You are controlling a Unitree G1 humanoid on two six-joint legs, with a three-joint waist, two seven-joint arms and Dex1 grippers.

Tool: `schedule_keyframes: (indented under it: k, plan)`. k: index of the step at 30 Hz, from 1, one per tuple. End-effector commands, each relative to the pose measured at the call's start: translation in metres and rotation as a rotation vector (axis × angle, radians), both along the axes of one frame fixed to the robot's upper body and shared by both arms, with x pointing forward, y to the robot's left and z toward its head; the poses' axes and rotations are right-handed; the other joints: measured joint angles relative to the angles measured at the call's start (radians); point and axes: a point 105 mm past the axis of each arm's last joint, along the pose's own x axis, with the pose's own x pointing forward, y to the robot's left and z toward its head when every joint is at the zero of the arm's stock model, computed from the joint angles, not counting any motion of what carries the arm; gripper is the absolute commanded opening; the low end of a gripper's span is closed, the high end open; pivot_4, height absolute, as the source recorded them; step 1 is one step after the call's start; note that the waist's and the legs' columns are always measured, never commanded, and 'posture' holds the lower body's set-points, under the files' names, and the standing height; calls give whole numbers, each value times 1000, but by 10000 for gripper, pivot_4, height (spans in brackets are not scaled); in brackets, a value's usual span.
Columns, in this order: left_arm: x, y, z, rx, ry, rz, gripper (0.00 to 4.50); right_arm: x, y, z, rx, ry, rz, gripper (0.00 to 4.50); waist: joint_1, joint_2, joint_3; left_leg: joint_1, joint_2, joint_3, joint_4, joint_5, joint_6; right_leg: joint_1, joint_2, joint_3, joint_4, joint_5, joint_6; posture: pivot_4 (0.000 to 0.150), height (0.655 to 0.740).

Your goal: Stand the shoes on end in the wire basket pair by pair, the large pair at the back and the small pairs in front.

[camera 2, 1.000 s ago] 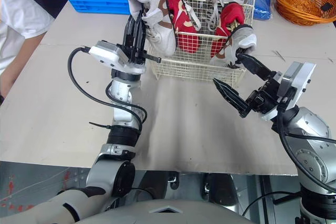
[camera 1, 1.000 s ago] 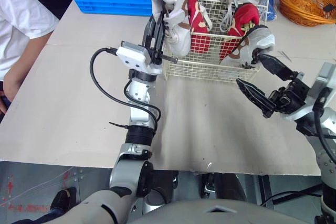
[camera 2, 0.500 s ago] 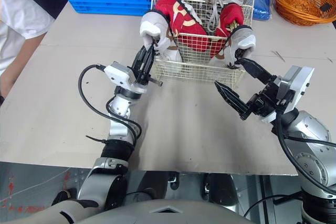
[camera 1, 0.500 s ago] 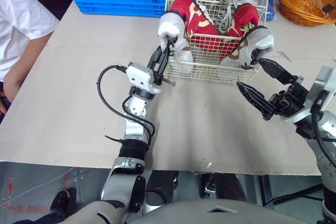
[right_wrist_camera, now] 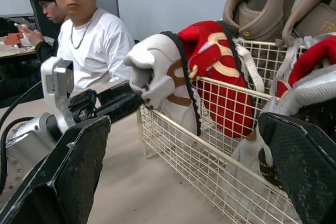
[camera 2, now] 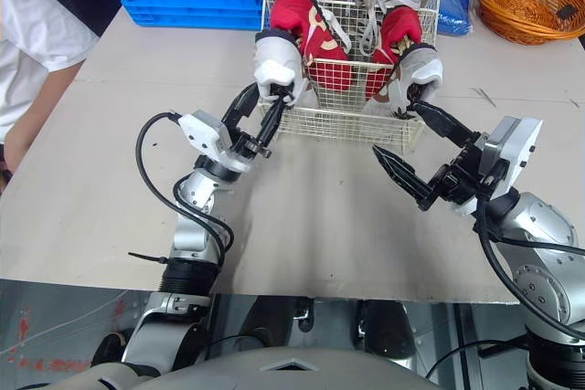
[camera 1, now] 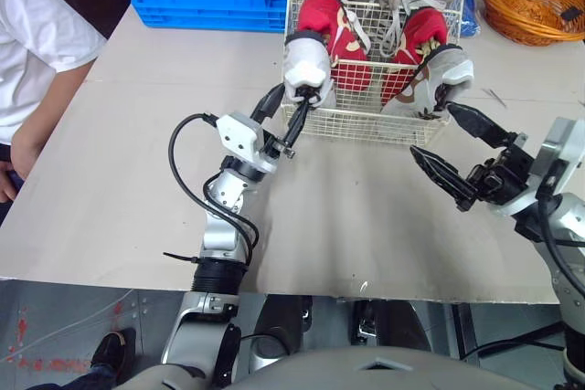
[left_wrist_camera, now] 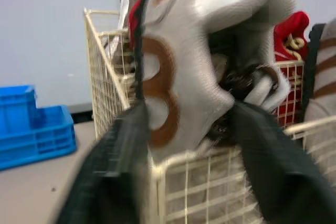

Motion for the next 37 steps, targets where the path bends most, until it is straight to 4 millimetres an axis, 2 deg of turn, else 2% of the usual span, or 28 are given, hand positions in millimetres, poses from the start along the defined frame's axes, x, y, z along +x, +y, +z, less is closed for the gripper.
schedule_keyframes:
  k: [1, 7, 13, 16, 18, 21, 25, 28, 32, 37]
  plan:
    - [-3, 6, -5, 6, 39, 0, 44237, -2, 1, 8, -4, -44, 9, 45000, -1, 0, 0, 0, 0, 0, 0, 0, 0, 0, 0, 0, 0, 0, 0, 1500, 6860]
    - [-17, 16, 11, 9, 23, -27, 44779, 1, -4, 8, -12, -55, -17, 45000, -1, 0, 1, -2, 0, 0, -1, 0, 0, -1, 0, 0, -1, 0, 0, 1500, 6860]
    - [-26, 40, 21, 4, 107, -14, 44779, 5, -12, 6, -47, -64, -59, 45000, -2, 0, 1, -1, 0, 0, -2, 0, 0, -1, 0, 0, -2, 0, 0, 1500, 6860]
    - [-35, 52, 22, 20, 188, -66, 44779, 4, -21, 3, -65, -57, -77, 45000, -2, 0, 1, -1, 0, 0, -2, 0, 0, -1, 0, 0, -2, 0, 0, 1500, 6860]
    - [-45, 62, 22, 66, 215, -94, 44779, 4, -34, -4, -89, -35, -101, 45000, -3, 0, 1, -1, 0, 0, -2, 0, 0, -1, 0, 0, -2, 0, 0, 1500, 6860]
    - [-49, 85, 7, 112, 340, -47, 44779, 6, -64, -22, -151, 21, -155, 45000, 1, 0, 1, -1, 0, 0, -2, 0, 0, -1, 0, 0, -4, 0, 0, 1500, 6860]
    - [-63, 100, -13, 193, 466, -53, 44779, 5, -106, -53, -295, 102, -177, 45000, -1, 1, 2, -1, 0, 1, -2, 0, 0, -1, 0, 1, -4, 0, 0, 1500, 6860]
    - [-70, 105, -20, 227, 507, -62, 44779, 5, -116, -64, -342, 126, -160, 45000, -2, 3, 3, -1, 0, 1, -3, 0, 0, -1, 0, 1, -3, 0, 0, 1500, 6860]
    - [-70, 116, -28, 272, 541, -20, 44779, 4, -131, -83, -418, 173, -145, 45000, -2, 5, 3, 0, 1, 1, -3, 0, 0, -1, 0, 1, -3, -1, 0, 1500, 6860]
    - [-69, 120, -30, 278, 555, -7, 44779, 3, -142, -93, -435, 196, -157, 45000, -2, 5, 4, 0, 0, 1, -3, 0, 0, -1, -1, 1, -3, -1, 0, 1500, 6860]
